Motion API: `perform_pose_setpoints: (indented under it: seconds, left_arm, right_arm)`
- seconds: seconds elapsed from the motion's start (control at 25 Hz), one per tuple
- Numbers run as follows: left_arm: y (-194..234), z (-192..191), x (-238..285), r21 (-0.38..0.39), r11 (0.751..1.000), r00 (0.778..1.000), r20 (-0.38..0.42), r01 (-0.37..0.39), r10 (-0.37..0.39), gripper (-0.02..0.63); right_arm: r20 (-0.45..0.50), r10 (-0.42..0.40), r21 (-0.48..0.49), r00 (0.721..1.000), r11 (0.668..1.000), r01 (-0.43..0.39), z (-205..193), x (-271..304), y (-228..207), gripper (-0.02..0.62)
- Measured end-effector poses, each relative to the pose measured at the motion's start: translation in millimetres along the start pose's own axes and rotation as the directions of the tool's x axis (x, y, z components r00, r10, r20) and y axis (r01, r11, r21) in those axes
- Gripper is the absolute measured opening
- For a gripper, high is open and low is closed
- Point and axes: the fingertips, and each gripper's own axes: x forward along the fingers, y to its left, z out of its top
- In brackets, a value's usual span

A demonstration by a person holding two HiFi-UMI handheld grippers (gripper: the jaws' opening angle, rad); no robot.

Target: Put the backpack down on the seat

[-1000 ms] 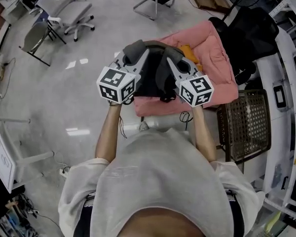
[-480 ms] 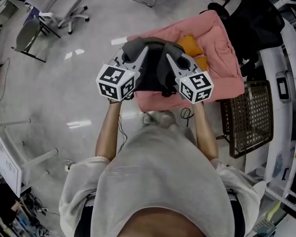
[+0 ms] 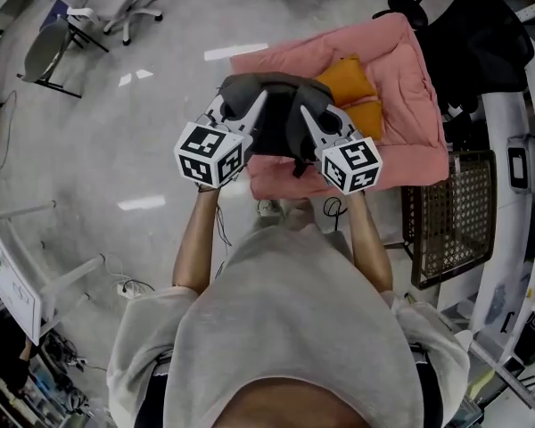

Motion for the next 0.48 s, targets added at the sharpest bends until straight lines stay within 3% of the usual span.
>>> perform_pose_setpoints:
  seconds: [0.48]
  left_arm:
    - [32.9, -53.2, 58.2, -0.093, 0.995, 0.993, -0.110, -0.044, 0.033, 0.031]
  right_arm:
    - [-0.088, 0.042, 0.099, 0.995, 0.994, -0.033, -59.8, 37.6, -48.2, 0.028]
